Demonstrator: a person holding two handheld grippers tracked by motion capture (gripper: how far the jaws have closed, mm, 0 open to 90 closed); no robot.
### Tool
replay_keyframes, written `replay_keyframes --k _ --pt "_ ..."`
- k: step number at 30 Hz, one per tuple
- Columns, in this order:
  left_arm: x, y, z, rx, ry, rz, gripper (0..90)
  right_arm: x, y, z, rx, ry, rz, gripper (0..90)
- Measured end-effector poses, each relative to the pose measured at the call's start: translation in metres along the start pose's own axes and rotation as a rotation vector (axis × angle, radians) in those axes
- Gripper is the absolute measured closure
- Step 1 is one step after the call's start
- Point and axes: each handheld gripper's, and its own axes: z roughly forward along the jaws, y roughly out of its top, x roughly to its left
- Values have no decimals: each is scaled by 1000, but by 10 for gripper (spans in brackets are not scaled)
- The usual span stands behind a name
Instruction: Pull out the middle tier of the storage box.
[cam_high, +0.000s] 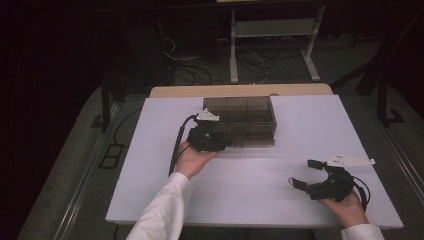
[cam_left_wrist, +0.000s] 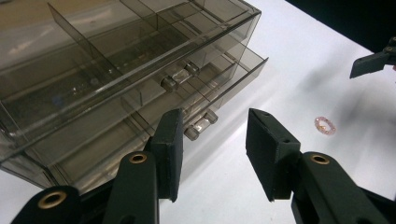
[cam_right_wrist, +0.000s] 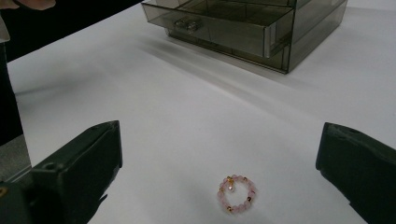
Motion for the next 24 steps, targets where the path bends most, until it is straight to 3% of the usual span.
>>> replay_keyframes --k 5,10,16,24 --pt "1 6 1 16 -1 42 550 0 0 0 0 0 0 0" --pt "2 12 2 5 -4 58 550 0 0 0 -1 1 1 1" --pt "5 17 2 38 -6 113 550 0 0 -1 0 1 1 0" --pt "6 19 7 56 -43 180 549 0 0 0 1 2 1 0"
